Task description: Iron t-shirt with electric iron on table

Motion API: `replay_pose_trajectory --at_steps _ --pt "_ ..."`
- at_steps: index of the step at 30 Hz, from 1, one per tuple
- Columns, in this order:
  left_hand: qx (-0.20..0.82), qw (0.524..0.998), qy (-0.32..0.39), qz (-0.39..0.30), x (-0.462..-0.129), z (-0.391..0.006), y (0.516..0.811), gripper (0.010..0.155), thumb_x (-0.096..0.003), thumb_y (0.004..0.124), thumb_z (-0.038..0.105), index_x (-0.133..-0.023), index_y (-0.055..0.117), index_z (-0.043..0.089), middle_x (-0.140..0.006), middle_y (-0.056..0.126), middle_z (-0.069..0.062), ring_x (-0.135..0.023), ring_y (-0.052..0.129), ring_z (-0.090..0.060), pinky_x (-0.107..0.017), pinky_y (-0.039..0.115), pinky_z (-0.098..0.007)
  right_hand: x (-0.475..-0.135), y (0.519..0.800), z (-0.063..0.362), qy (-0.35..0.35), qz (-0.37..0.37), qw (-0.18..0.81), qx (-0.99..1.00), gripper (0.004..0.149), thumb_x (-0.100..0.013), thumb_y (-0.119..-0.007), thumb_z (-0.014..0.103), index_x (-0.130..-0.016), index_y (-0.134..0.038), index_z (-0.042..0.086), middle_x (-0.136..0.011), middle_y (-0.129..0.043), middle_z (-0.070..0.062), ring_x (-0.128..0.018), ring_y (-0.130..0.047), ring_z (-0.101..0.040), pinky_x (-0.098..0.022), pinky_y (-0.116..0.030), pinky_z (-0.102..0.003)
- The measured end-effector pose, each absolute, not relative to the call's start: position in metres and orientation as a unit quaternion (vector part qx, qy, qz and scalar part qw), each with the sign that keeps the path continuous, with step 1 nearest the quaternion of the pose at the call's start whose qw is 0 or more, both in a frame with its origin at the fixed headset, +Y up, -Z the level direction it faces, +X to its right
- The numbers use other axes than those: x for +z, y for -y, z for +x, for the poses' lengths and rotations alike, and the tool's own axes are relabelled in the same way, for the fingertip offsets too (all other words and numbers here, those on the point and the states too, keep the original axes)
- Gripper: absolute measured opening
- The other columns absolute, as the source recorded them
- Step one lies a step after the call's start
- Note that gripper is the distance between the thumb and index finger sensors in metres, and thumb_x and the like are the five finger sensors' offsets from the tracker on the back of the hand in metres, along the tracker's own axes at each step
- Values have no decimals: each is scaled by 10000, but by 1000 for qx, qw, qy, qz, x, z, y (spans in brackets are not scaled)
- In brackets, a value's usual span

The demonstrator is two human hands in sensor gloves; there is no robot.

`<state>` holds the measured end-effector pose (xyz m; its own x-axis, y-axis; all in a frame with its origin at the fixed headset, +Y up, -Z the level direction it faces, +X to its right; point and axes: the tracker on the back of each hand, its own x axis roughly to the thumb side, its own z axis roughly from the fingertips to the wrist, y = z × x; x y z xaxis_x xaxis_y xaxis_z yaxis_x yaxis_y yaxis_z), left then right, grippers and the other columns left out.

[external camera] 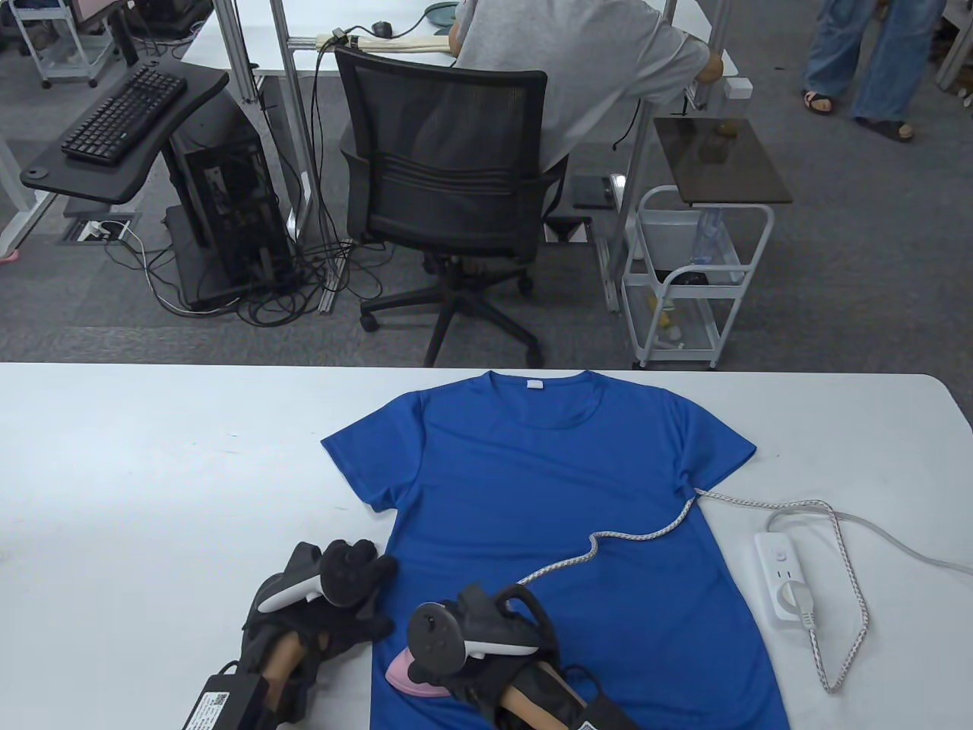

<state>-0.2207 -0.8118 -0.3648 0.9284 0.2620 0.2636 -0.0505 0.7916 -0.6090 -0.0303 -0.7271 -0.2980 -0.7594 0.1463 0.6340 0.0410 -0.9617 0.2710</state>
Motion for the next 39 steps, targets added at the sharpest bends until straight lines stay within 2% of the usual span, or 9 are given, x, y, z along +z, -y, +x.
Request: replay_pose_trajectory --at_steps 9,11,22,24,26,27,29,34,39 --pt "103 930 165 -313 -366 -224 812 778 -477 599 513 -1085 131 383 -1144 5 2 -1034 -18 -345 -693 114 -562 -327 729 -39 -118 276 37 953 689 -435 -641 457 -1020 -636 93 -810 -809 -181 -616 -861 -389 -533 -721 -602" --pt "104 931 161 -310 -366 -225 811 770 -482 594 492 -1083 127 374 -1143 15 47 -1036 -9 -332 -697 122 -552 -337 729 -39 -122 267 38 955 688 -433 -642 454 -1023 -631 100 -817 -804 -180 -625 -854 -393 -539 -712 -608" --pt "106 930 160 -313 -368 -226 809 806 -486 629 507 -1084 115 339 -1148 43 24 -1046 13 -325 -710 143 -550 -388 730 -46 -102 170 52 979 688 -435 -639 446 -1025 -627 93 -820 -796 -191 -630 -843 -405 -546 -696 -619" --pt "108 926 161 -323 -368 -226 810 783 -503 622 515 -1084 120 361 -1146 31 24 -1042 -6 -327 -708 131 -555 -390 730 -48 -96 159 47 982 690 -434 -635 440 -1030 -620 92 -831 -786 -199 -641 -836 -415 -552 -688 -627" --pt "104 927 153 -327 -368 -224 809 713 -528 557 492 -1088 131 374 -1142 13 17 -1040 -21 -328 -706 120 -563 -388 730 -50 -89 155 34 983 692 -434 -631 426 -1036 -616 86 -858 -768 -214 -668 -825 -435 -565 -674 -643" --pt "103 930 146 -320 -368 -223 808 682 -529 522 479 -1089 148 373 -1144 31 54 -1047 -5 -328 -710 133 -570 -387 730 -51 -84 154 30 984 693 -435 -629 421 -1039 -614 80 -876 -755 -222 -683 -819 -441 -572 -671 -646" --pt "106 939 133 -300 -368 -219 807 687 -507 493 554 -1091 190 357 -1154 76 16 -1061 38 -347 -715 164 -596 -384 731 -53 -63 159 22 985 688 -440 -628 402 -1038 -615 62 -896 -736 -250 -704 -809 -459 -575 -666 -654" --pt "34 951 126 -279 -366 -211 808 727 -485 529 595 -1058 146 362 -1144 75 29 -1071 91 -361 -729 229 -609 -380 736 -51 -69 169 2 983 679 -459 -566 409 -1041 -542 60 -886 -692 -232 -695 -770 -438 -574 -640 -640" --pt "60 947 120 -290 -367 -211 809 747 -491 557 576 -1066 119 387 -1142 61 25 -1066 61 -360 -724 199 -620 -365 737 -39 -95 201 2 975 669 -470 -547 428 -1034 -503 72 -870 -679 -211 -683 -753 -416 -571 -629 -626"
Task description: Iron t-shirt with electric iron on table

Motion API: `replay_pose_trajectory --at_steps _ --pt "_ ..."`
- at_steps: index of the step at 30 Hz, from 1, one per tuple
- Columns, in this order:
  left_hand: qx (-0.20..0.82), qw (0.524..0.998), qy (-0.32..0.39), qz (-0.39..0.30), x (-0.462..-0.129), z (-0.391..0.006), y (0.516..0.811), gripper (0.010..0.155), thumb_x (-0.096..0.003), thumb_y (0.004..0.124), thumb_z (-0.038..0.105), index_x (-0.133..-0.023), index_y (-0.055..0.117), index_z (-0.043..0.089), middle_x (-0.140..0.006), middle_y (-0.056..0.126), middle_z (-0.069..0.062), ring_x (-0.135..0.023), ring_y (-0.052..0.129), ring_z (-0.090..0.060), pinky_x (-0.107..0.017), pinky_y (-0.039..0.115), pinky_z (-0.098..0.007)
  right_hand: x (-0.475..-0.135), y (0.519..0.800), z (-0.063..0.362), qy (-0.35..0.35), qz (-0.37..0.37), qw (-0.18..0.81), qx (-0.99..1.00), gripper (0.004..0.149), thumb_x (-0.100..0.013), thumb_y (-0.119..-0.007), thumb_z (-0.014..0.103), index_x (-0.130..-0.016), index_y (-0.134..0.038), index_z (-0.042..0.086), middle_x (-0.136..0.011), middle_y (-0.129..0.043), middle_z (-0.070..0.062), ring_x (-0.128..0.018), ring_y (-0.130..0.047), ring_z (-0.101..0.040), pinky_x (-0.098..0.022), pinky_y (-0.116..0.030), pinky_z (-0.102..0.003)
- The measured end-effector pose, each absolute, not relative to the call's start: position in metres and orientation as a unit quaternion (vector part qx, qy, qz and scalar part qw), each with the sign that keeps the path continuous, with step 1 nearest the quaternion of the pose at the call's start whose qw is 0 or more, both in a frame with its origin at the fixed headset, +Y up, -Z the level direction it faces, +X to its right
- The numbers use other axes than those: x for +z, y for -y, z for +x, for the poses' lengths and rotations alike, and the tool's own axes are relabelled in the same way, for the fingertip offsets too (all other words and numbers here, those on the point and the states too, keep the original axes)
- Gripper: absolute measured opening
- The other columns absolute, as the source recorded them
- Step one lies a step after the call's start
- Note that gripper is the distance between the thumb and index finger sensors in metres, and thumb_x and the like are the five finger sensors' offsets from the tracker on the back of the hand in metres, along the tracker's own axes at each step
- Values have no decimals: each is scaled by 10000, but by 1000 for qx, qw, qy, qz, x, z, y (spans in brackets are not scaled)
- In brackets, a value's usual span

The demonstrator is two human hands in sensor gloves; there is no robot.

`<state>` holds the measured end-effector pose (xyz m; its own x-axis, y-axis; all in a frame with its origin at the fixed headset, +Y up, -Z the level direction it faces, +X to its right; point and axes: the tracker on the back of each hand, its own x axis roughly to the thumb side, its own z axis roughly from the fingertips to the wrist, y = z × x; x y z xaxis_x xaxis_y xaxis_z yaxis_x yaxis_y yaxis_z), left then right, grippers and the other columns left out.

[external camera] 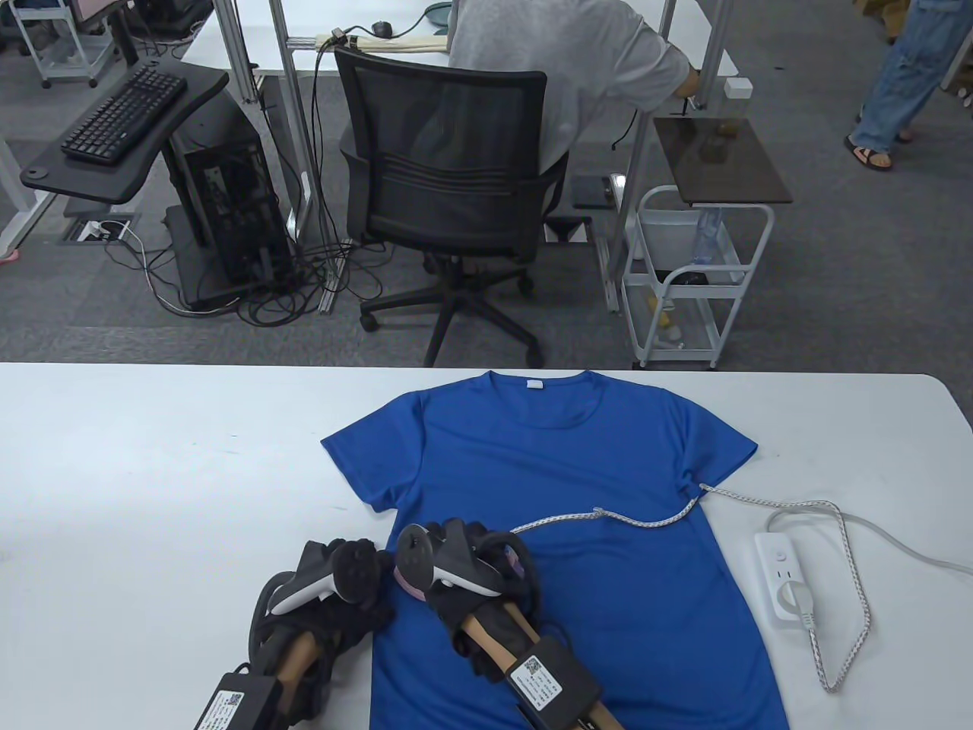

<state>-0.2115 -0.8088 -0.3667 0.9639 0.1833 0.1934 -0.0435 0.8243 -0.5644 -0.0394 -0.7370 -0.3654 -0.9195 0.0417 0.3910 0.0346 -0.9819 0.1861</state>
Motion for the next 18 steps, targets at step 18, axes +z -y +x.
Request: replay_pose_trajectory --at_steps 18 --pt "52 945 132 -296 -364 -211 811 763 -471 524 626 -1074 106 419 -1134 3 12 -1052 8 -369 -713 157 -621 -326 739 -5 -89 249 -1 964 662 -458 -554 467 -1007 -522 98 -826 -715 -170 -638 -777 -380 -544 -656 -600"
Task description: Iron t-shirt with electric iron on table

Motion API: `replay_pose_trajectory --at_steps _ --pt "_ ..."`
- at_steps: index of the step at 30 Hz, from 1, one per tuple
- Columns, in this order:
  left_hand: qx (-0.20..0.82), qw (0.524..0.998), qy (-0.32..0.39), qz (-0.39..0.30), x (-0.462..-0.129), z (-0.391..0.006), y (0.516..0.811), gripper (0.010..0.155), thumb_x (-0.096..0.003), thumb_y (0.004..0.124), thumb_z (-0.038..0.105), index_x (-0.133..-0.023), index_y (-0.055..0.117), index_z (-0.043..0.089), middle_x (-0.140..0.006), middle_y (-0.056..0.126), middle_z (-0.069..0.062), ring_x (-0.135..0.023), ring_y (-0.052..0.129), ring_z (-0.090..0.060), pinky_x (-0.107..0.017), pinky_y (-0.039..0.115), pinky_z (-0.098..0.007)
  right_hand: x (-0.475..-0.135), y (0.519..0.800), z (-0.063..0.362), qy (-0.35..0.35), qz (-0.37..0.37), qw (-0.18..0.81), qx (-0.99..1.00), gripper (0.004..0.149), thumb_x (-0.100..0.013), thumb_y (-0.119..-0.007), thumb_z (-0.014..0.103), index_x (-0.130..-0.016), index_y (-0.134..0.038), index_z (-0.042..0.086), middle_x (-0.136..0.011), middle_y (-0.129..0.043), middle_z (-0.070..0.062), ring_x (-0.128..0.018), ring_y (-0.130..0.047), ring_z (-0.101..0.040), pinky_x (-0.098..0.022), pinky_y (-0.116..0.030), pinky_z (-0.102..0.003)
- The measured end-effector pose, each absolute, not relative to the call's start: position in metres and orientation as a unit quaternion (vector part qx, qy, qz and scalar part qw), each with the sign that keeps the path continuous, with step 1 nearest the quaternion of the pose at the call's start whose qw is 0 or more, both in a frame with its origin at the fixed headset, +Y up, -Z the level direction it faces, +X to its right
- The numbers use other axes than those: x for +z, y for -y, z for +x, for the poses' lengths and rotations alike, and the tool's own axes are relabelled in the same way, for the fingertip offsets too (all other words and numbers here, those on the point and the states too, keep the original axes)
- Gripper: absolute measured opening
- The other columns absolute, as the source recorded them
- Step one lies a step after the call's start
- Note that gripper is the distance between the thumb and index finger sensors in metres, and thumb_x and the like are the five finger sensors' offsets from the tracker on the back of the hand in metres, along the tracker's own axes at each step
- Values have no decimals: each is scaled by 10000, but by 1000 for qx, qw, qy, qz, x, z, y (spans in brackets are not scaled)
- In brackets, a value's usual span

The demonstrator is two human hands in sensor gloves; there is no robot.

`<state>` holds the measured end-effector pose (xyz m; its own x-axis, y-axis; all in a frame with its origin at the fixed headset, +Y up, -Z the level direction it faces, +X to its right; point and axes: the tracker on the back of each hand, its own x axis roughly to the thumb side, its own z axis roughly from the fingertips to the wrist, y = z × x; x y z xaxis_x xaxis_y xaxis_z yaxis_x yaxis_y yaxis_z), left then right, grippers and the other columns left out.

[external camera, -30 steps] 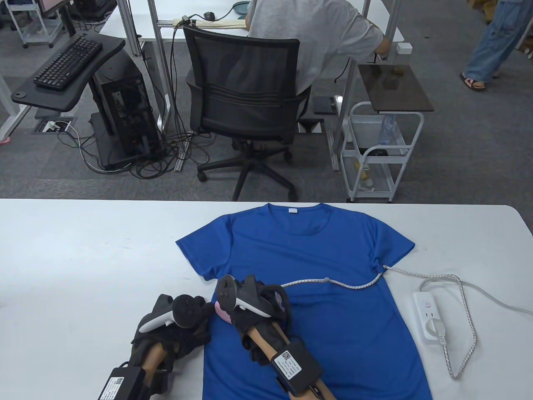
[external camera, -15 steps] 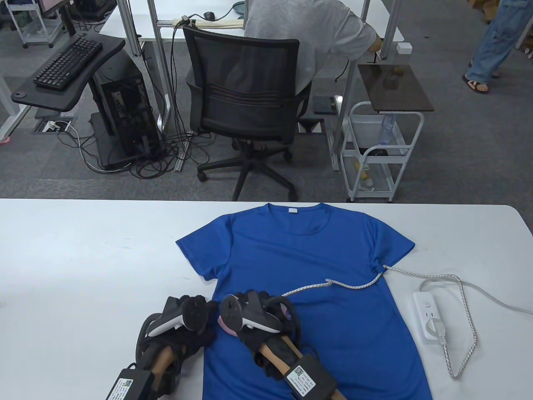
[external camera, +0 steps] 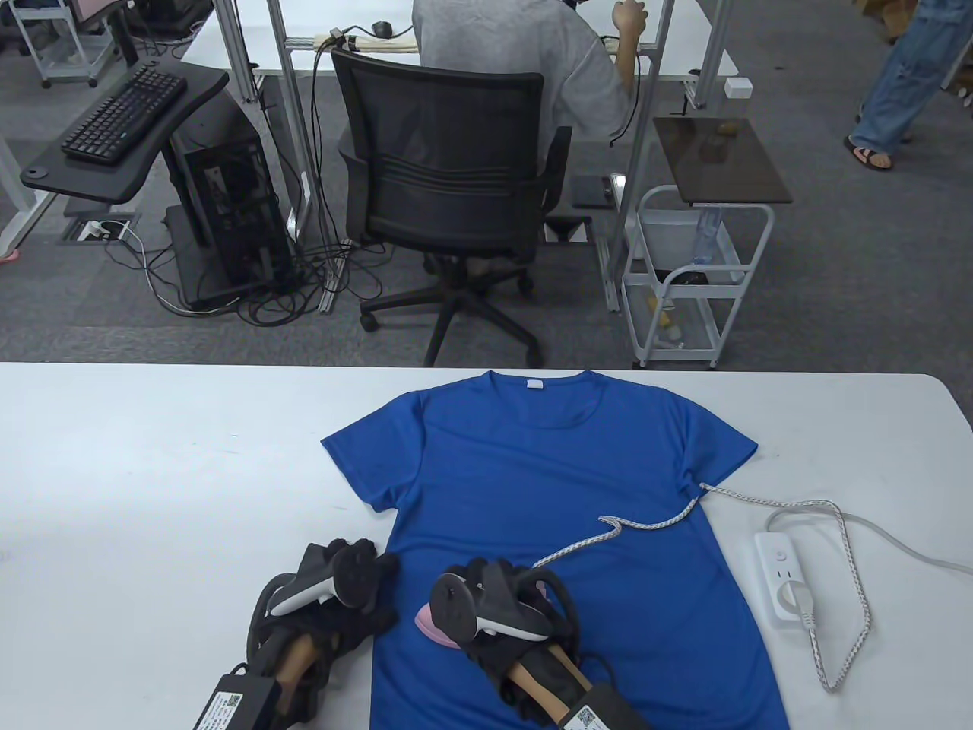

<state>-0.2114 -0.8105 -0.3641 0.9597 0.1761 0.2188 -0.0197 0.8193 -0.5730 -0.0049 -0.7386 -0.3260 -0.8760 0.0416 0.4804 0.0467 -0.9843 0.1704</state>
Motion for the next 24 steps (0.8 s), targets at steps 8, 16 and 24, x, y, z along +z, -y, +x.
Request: replay_pose_trajectory --at_steps 8,16,24 --pt "56 944 133 -298 -364 -211 811 765 -475 529 618 -1076 103 412 -1134 -3 6 -1049 -2 -374 -709 146 -625 -339 739 -6 87 -216 -4 -972 661 -456 -554 466 -1011 -524 108 -834 -713 -171 -642 -772 -387 -547 -650 -604" --pt "60 943 134 -299 -363 -212 811 772 -474 535 616 -1078 101 407 -1133 -8 2 -1046 -7 -378 -707 137 -628 -377 738 -1 88 -147 -18 -985 663 -458 -557 465 -1017 -520 111 -846 -702 -176 -652 -760 -397 -556 -634 -612" --pt "56 943 134 -301 -363 -211 811 764 -479 513 616 -1077 88 404 -1132 -18 2 -1048 -16 -378 -710 129 -628 -404 739 5 79 -89 -27 -992 660 -462 -559 472 -1019 -525 120 -848 -703 -174 -649 -759 -392 -555 -632 -608"
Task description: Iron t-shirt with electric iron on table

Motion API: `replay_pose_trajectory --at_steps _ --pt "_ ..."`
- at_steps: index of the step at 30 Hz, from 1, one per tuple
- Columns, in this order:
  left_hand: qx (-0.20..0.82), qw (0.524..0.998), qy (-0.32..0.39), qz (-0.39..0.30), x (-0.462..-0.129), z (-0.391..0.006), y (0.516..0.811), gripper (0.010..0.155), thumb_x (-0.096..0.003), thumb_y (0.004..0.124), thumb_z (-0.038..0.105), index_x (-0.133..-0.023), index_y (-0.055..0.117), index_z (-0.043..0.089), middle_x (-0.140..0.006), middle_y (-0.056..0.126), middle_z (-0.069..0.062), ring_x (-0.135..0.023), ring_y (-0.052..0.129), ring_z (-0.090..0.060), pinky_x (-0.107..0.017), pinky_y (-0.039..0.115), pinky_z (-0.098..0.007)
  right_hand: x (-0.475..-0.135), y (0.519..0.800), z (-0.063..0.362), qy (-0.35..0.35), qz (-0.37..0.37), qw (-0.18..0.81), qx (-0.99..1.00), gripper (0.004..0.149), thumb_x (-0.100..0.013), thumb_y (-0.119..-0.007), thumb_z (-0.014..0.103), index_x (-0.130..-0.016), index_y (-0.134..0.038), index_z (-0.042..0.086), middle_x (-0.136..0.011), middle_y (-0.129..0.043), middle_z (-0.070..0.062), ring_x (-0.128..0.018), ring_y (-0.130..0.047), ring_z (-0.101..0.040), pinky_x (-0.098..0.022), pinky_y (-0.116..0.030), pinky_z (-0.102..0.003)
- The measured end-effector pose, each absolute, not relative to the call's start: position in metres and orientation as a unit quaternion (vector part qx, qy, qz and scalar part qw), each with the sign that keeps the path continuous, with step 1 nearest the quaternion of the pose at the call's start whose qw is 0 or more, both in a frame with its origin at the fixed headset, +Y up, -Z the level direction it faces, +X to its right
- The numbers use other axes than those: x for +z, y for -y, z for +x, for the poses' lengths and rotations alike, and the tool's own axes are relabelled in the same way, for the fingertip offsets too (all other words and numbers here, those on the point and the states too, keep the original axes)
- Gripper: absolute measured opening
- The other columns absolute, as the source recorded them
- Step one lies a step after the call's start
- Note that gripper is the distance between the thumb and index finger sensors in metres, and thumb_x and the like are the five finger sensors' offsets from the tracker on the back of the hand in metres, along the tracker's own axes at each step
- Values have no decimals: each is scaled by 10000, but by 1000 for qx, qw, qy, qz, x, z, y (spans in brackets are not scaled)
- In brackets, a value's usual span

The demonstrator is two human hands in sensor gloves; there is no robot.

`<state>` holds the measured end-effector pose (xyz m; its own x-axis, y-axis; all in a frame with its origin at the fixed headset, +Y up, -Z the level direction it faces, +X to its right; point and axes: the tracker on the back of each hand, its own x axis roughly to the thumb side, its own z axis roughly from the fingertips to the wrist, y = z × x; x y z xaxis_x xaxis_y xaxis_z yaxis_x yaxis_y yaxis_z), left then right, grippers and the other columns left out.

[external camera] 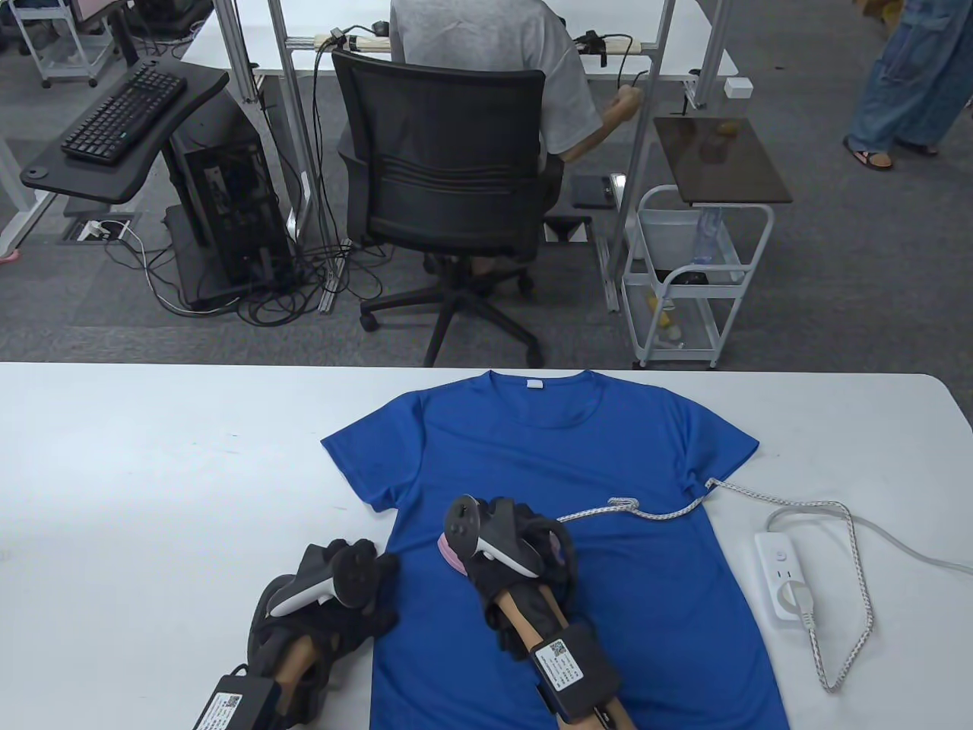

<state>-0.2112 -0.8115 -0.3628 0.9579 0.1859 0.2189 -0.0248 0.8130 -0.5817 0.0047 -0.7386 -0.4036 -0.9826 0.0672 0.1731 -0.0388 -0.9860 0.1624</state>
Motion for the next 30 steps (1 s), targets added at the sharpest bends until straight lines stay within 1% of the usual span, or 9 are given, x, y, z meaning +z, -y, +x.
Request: replay_pose_trajectory --at_steps 9,13,19,25,30 --pt "58 944 130 -299 -363 -211 811 786 -466 539 628 -1076 97 403 -1132 -6 5 -1049 -6 -375 -712 136 -628 -397 739 6 -72 106 22 992 654 -472 -556 483 -1015 -527 122 -823 -717 -165 -620 -768 -376 -538 -644 -597" --pt "56 943 130 -301 -363 -211 811 785 -468 542 627 -1076 97 403 -1132 -4 4 -1050 -3 -373 -714 139 -627 -383 739 12 -77 132 25 988 653 -473 -560 482 -1015 -527 120 -820 -720 -166 -617 -768 -378 -534 -644 -598" --pt "59 943 129 -302 -364 -211 811 786 -469 546 624 -1077 99 401 -1132 -6 3 -1049 -7 -375 -712 136 -628 -352 739 26 -84 174 21 981 652 -472 -561 483 -1015 -525 122 -820 -721 -161 -616 -770 -375 -533 -647 -595" --pt "51 943 131 -301 -363 -210 811 776 -471 520 627 -1076 89 401 -1131 -11 2 -1050 -8 -377 -713 137 -628 -336 739 39 -85 192 22 978 652 -471 -565 486 -1013 -529 125 -817 -724 -159 -614 -772 -374 -533 -649 -593" --pt "51 942 133 -303 -363 -209 812 777 -456 459 652 -1074 67 391 -1128 -33 -9 -1045 -28 -387 -704 120 -639 -336 739 39 -76 189 12 979 650 -467 -568 495 -1006 -535 133 -809 -733 -154 -608 -781 -370 -529 -659 -591"
